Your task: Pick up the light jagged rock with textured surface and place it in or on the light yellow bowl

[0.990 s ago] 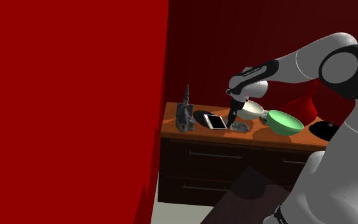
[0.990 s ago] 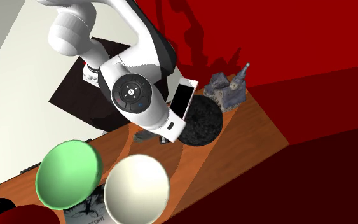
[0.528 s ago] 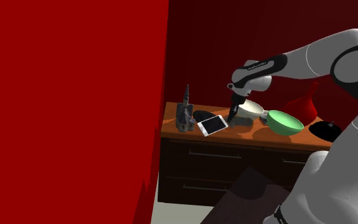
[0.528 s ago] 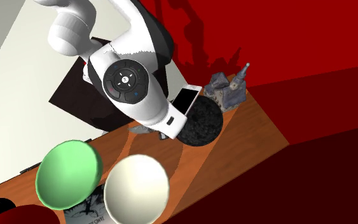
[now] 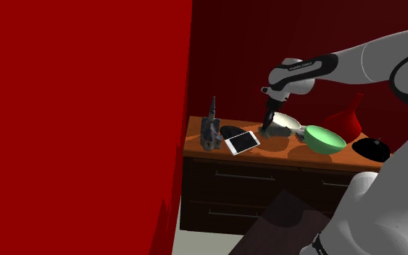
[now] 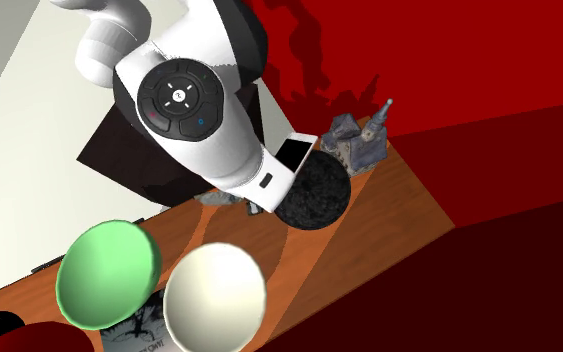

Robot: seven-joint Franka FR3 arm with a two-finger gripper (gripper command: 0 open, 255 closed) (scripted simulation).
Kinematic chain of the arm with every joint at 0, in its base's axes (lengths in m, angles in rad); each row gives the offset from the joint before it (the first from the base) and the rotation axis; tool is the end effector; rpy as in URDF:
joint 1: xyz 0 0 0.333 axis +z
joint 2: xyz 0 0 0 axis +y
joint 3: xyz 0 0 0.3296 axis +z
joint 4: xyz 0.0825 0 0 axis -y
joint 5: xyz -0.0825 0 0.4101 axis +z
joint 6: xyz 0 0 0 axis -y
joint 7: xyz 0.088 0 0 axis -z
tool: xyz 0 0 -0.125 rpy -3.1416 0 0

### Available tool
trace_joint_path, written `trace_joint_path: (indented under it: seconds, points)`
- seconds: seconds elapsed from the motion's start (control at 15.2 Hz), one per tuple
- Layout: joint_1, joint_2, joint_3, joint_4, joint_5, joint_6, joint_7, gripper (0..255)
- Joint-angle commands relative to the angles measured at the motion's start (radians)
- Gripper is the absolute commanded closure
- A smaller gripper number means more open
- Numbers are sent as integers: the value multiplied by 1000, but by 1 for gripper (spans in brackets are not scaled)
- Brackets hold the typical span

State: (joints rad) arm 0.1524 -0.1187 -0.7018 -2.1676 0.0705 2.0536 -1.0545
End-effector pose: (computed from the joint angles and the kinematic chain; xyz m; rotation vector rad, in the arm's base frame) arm 0.4575 -0.2795 0.4154 -2.9397 -0.7131 -0.1248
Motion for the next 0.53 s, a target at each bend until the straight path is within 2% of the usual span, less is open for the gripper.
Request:
trace_joint_path:
  seconds: [0.0, 0.46]
  points:
    - [0, -10, 3, 18, -8, -25, 9, 255]
    - [-1, -42, 14, 86, -31, -117, 36, 255]
